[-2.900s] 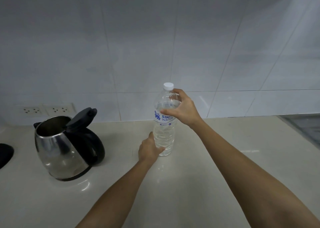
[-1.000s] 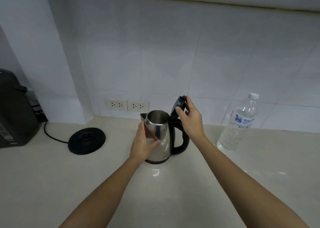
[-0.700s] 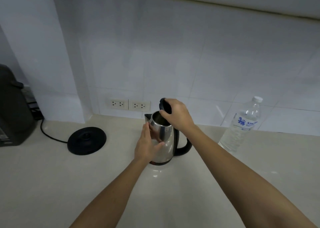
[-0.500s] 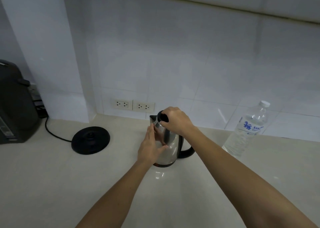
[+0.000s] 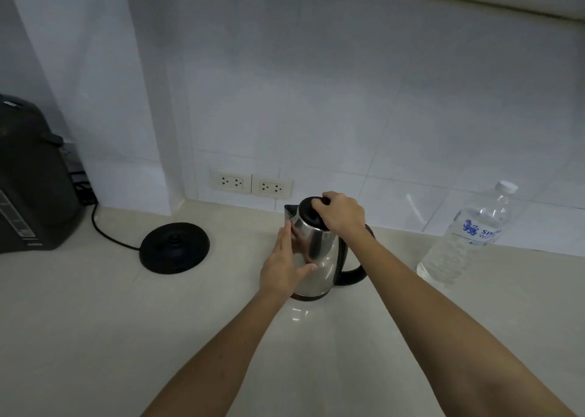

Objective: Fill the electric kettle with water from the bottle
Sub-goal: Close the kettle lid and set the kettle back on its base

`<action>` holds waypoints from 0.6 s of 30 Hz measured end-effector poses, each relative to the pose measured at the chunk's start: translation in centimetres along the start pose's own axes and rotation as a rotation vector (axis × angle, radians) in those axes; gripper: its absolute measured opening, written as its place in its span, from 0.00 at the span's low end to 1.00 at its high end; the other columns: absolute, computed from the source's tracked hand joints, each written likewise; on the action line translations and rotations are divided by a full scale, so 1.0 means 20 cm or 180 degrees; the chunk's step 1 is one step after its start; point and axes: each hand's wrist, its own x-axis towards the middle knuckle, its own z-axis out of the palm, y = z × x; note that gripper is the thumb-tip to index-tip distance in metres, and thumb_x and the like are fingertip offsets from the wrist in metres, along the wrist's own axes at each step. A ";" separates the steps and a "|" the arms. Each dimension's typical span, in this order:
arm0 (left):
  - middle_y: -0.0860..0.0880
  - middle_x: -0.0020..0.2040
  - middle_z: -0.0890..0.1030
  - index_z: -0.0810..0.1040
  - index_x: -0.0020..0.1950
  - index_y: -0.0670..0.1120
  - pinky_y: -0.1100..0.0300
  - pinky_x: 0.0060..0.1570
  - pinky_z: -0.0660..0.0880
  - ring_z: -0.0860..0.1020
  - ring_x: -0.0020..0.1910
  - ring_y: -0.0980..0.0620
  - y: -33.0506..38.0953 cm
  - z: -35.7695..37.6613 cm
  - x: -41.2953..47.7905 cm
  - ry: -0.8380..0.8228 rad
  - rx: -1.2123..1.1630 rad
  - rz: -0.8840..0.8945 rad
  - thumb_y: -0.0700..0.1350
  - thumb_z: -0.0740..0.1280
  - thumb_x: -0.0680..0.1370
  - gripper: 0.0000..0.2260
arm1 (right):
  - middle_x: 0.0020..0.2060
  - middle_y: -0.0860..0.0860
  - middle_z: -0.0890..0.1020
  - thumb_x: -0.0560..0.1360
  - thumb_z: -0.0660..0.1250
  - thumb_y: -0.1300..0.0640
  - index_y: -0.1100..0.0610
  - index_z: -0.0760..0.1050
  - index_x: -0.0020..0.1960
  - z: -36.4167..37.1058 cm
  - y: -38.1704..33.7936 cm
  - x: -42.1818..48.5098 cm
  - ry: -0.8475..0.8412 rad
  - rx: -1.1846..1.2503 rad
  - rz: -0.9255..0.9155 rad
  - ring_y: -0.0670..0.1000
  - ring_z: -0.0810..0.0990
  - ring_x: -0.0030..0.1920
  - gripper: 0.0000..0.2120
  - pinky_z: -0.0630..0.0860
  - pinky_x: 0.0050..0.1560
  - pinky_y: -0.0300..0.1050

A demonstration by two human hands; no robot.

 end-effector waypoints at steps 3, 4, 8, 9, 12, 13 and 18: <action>0.52 0.76 0.63 0.43 0.78 0.55 0.51 0.61 0.75 0.73 0.68 0.48 0.00 0.00 -0.01 0.0009 0.0001 0.0026 0.55 0.75 0.69 0.50 | 0.40 0.55 0.81 0.75 0.59 0.49 0.58 0.79 0.50 0.02 -0.01 0.00 0.0129 -0.0072 0.0023 0.57 0.77 0.42 0.16 0.68 0.40 0.44; 0.51 0.76 0.63 0.43 0.78 0.55 0.51 0.61 0.75 0.72 0.68 0.48 0.00 0.00 -0.01 0.0004 0.0007 0.0035 0.55 0.75 0.69 0.50 | 0.36 0.54 0.79 0.75 0.59 0.49 0.58 0.78 0.45 0.03 -0.01 0.01 0.0150 -0.0103 0.0032 0.57 0.77 0.41 0.14 0.66 0.37 0.44; 0.52 0.76 0.64 0.43 0.78 0.54 0.51 0.61 0.74 0.73 0.68 0.48 0.02 -0.01 -0.01 -0.0014 0.0045 -0.0011 0.54 0.75 0.70 0.49 | 0.28 0.51 0.72 0.73 0.59 0.53 0.57 0.74 0.38 0.04 -0.03 0.03 0.0123 -0.0258 0.0063 0.56 0.75 0.36 0.10 0.63 0.31 0.42; 0.52 0.76 0.64 0.43 0.78 0.54 0.51 0.61 0.74 0.73 0.68 0.47 0.02 -0.01 -0.01 -0.0013 0.0055 -0.0020 0.54 0.75 0.70 0.49 | 0.28 0.51 0.72 0.73 0.59 0.53 0.57 0.75 0.38 0.04 -0.03 0.03 0.0122 -0.0273 0.0072 0.56 0.75 0.36 0.10 0.64 0.32 0.42; 0.51 0.74 0.67 0.44 0.79 0.53 0.51 0.61 0.75 0.74 0.67 0.46 0.03 -0.02 -0.01 -0.0002 0.0068 -0.0073 0.54 0.75 0.70 0.49 | 0.29 0.51 0.72 0.72 0.59 0.52 0.56 0.76 0.40 0.05 -0.03 0.04 0.0140 -0.0244 0.0096 0.56 0.75 0.37 0.10 0.66 0.32 0.41; 0.51 0.74 0.68 0.44 0.79 0.53 0.51 0.61 0.75 0.74 0.66 0.46 0.03 -0.02 -0.01 0.0000 0.0066 -0.0084 0.54 0.75 0.70 0.49 | 0.29 0.51 0.72 0.73 0.59 0.50 0.55 0.76 0.42 0.05 -0.02 0.03 0.0154 -0.0259 0.0075 0.56 0.76 0.37 0.11 0.66 0.31 0.41; 0.52 0.72 0.70 0.44 0.79 0.53 0.49 0.61 0.74 0.75 0.66 0.46 0.03 -0.02 -0.01 -0.0020 -0.0015 -0.0103 0.54 0.75 0.69 0.49 | 0.55 0.55 0.81 0.77 0.53 0.36 0.48 0.71 0.67 -0.02 0.07 0.01 -0.0292 -0.0590 -0.0396 0.60 0.78 0.58 0.25 0.74 0.49 0.50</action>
